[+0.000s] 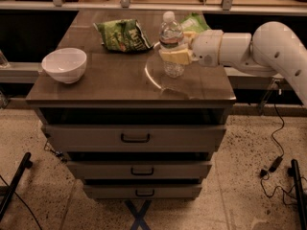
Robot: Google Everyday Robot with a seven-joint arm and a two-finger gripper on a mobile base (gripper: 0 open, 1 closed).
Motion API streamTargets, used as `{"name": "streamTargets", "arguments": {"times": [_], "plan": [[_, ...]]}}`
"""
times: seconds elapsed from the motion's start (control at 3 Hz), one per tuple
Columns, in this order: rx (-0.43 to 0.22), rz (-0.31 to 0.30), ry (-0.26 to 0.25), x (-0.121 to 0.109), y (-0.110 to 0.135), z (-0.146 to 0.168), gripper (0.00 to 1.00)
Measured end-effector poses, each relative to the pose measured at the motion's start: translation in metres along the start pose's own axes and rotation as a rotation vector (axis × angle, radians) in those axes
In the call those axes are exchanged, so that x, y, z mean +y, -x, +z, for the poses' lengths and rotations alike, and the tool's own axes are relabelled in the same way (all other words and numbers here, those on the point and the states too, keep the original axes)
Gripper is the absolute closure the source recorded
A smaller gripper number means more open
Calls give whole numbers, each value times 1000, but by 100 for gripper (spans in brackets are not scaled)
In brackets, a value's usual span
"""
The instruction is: Place water bottle upright
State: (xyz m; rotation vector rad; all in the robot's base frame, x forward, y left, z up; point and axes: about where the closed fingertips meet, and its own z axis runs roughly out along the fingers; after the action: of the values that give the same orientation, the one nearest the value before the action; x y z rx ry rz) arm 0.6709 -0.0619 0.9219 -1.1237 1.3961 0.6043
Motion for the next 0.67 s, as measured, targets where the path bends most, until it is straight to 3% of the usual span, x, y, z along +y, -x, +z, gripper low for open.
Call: {"name": "streamTargets", "arguments": {"times": [0.33, 0.67], "plan": [[-2, 0, 2, 0, -1, 1, 100], [-70, 124, 16, 1, -1, 2, 100]]}}
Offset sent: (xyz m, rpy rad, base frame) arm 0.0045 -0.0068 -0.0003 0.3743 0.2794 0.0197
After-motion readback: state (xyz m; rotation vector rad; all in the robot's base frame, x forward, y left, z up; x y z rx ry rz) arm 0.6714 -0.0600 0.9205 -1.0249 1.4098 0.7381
